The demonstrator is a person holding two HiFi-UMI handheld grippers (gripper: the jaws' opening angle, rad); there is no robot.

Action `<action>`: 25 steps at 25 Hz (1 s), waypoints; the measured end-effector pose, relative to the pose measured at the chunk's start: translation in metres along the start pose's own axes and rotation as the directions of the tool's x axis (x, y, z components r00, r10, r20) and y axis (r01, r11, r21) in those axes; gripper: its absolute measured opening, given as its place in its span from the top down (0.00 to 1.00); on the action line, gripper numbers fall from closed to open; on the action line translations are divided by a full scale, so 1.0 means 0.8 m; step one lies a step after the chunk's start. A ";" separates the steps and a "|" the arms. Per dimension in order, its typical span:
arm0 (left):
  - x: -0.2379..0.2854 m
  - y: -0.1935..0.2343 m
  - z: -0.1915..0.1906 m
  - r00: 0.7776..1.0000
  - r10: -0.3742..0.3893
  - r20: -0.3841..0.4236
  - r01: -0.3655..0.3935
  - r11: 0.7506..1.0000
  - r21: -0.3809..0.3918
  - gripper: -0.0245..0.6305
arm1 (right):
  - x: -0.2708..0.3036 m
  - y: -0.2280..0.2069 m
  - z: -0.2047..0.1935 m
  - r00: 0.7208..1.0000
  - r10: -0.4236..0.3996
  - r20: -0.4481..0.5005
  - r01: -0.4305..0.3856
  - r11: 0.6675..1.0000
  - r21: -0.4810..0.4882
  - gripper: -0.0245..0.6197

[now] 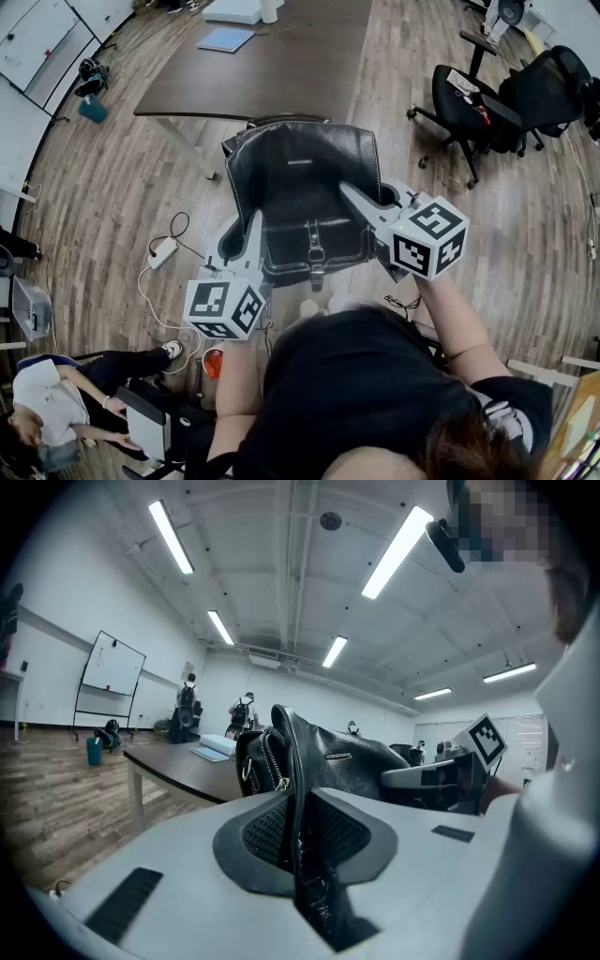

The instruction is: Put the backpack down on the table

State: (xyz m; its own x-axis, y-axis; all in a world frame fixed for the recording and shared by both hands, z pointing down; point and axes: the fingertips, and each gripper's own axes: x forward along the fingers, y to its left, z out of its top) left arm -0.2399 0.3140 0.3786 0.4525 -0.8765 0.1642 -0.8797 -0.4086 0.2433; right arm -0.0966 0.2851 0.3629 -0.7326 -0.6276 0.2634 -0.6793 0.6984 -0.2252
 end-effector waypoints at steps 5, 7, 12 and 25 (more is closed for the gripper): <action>0.005 0.000 -0.004 1.000 0.001 -0.016 -0.001 1.000 0.001 0.85 | 0.002 -0.006 -0.006 1.000 -0.008 -0.012 0.009 1.000 0.011 0.89; 0.006 0.001 -0.006 1.000 0.003 -0.018 -0.003 1.000 -0.001 0.85 | 0.003 -0.007 -0.008 1.000 -0.008 -0.015 0.008 1.000 0.017 0.89; 0.006 0.001 -0.008 1.000 0.013 -0.019 -0.013 1.000 0.002 0.85 | 0.004 -0.008 -0.011 1.000 0.000 -0.022 0.001 1.000 0.030 0.89; 0.045 0.010 0.001 0.997 0.073 -0.025 -0.073 0.997 -0.001 0.86 | 0.031 -0.047 0.002 0.998 0.046 -0.046 -0.045 0.999 0.031 0.89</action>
State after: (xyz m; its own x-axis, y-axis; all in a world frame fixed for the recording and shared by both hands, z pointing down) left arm -0.2312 0.2791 0.3858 0.3908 -0.8974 0.2050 -0.9102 -0.3434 0.2316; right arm -0.0895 0.2424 0.3762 -0.7605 -0.5780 0.2959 -0.6467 0.7150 -0.2655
